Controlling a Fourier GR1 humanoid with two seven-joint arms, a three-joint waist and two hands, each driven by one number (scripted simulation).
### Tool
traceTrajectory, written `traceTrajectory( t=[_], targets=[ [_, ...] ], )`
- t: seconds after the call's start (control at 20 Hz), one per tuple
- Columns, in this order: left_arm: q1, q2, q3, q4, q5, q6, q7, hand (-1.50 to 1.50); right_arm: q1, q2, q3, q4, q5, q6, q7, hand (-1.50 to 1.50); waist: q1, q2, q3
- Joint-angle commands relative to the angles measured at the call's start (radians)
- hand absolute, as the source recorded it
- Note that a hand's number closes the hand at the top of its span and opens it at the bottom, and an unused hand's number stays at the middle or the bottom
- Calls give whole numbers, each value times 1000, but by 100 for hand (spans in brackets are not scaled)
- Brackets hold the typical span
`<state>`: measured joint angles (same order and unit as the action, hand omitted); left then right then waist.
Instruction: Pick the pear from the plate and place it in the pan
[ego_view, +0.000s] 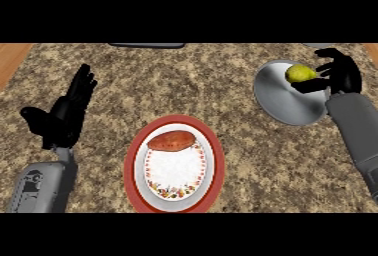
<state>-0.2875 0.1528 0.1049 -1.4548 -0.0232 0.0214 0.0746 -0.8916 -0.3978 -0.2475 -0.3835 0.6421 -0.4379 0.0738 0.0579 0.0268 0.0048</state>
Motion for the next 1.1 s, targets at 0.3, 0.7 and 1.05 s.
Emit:
traceTrajectory(
  t=[0.3,0.7,1.05],
  targets=[
    [-21,10,14,-5,11,-2,22,0,19,-11,-148,104,-145,23,-309,-150,-2,2,0],
    [27,13,28,0,14,0,16,0,64,10,-294,-7,-342,77,-482,-150,-49,-23,-4],
    [47,-2,31,19,-35,61,-1,0,310,116,-262,-269,-452,345,-557,-150,-115,-44,-7]
  ],
)
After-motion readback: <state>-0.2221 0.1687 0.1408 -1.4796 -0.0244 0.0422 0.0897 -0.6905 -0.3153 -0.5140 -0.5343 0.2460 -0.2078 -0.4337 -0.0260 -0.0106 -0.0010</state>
